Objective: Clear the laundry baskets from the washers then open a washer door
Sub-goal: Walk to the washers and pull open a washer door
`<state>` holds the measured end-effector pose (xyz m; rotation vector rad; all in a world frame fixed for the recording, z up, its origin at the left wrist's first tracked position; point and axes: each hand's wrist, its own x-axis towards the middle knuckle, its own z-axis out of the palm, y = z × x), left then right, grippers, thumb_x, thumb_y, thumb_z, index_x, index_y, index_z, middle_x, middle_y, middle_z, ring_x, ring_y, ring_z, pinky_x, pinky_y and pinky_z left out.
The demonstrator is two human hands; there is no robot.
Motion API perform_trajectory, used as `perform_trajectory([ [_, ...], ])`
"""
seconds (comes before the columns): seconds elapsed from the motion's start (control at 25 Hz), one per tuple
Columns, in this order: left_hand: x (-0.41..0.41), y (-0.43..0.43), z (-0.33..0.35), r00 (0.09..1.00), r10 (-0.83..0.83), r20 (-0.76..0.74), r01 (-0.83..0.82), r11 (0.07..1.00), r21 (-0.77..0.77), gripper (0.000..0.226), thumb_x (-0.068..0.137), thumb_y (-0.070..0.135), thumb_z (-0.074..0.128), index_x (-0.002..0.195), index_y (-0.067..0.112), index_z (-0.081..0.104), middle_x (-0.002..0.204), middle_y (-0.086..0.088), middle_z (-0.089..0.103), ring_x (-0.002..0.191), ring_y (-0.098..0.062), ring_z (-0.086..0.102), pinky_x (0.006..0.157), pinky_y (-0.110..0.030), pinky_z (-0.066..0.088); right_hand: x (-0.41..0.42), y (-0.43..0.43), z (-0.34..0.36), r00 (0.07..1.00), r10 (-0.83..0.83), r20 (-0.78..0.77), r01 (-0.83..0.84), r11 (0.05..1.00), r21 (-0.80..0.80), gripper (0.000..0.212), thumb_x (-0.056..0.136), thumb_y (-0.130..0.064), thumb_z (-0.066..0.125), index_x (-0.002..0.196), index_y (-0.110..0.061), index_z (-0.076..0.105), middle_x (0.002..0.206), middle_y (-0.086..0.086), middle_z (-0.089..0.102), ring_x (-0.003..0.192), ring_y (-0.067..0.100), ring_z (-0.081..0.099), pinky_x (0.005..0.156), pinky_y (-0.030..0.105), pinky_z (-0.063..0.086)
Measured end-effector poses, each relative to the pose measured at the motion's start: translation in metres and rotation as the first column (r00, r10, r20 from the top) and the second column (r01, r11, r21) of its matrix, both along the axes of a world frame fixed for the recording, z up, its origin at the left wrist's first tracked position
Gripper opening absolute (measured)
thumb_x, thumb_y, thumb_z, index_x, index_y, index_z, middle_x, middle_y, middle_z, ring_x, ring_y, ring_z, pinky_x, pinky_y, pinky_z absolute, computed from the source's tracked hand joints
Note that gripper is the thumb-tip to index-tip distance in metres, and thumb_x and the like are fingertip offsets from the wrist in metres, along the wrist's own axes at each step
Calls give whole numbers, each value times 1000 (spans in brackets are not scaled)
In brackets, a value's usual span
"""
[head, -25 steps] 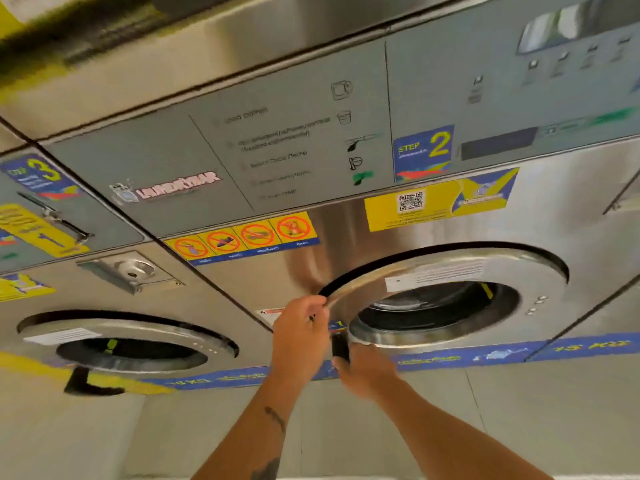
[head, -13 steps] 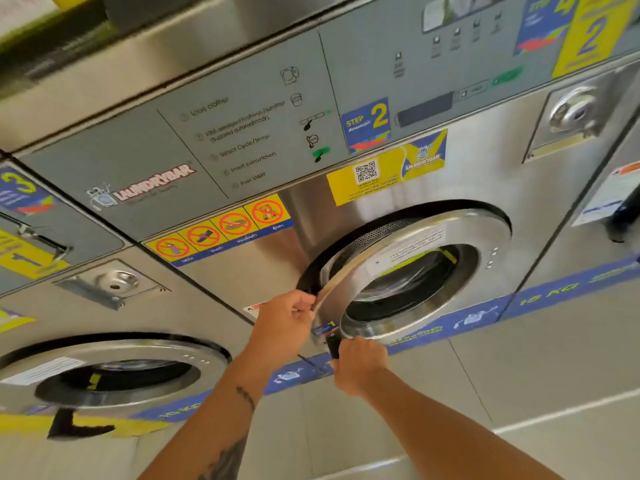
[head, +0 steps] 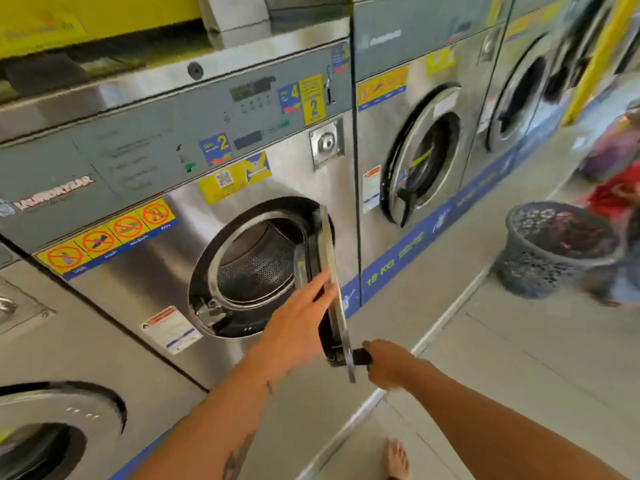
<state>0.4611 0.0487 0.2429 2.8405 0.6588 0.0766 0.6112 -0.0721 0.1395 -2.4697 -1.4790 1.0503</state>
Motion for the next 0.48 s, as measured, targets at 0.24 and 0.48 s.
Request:
perform_trajectory([
  [0.24, 107, -21, 30, 944, -196, -267, 289, 881, 374, 73, 80, 12, 57, 148, 17, 30, 161, -5, 14, 150, -24, 7, 117, -50, 15, 68, -49, 43, 938, -271, -214, 314, 928, 199, 18, 79, -15, 46, 90, -19, 60, 102, 10, 69, 98, 30, 62, 84, 36, 49],
  [0.48, 210, -31, 36, 929, -167, -330, 271, 914, 301, 77, 79, 13, 60, 149, 16, 27, 161, -6, 13, 148, -26, 11, 117, -50, 17, 167, -75, 51, 877, -358, -321, 447, 852, 271, 43, 82, -14, 49, 123, -21, 55, 117, 4, 64, 108, 27, 58, 85, 32, 44],
])
